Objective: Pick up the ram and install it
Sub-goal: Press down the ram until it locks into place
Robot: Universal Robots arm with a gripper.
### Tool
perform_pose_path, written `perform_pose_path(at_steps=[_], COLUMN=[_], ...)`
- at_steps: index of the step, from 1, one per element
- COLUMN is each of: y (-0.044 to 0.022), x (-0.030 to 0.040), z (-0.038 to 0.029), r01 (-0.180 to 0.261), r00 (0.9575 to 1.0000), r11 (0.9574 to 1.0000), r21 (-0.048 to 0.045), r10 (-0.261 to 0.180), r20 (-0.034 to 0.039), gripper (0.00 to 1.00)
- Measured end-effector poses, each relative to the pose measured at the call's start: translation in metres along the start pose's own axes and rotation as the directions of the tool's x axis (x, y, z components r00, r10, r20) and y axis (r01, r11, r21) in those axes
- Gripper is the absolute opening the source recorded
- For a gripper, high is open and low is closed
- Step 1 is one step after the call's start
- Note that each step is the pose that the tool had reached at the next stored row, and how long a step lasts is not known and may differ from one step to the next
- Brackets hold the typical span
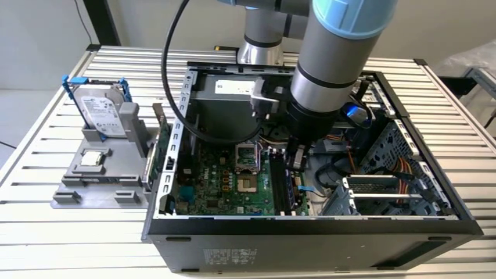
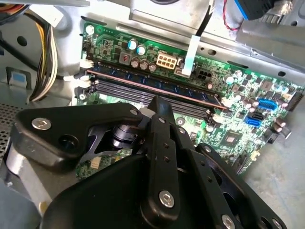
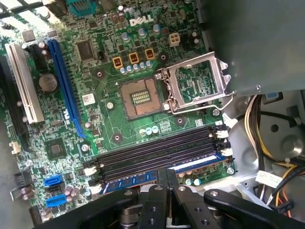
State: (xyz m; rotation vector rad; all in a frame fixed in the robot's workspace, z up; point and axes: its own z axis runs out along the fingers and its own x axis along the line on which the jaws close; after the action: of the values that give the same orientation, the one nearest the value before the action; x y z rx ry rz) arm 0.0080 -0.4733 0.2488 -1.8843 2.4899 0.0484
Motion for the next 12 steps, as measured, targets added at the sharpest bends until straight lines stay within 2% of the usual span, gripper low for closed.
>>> perform_pose_path(at_steps=[6, 12], y=[-0.0012, -0.003], x=[-0.0004, -0.0008], z=[0.0002, 0.0002], r01=[0.072, 0.146], r00=[0.9974, 0.9892], r11=[0.9974, 0.9892], r21=[-0.0034, -0.0064], r10=[-0.072, -0.146], r20=[0.003, 0.0043], gripper=[0.0, 0.0])
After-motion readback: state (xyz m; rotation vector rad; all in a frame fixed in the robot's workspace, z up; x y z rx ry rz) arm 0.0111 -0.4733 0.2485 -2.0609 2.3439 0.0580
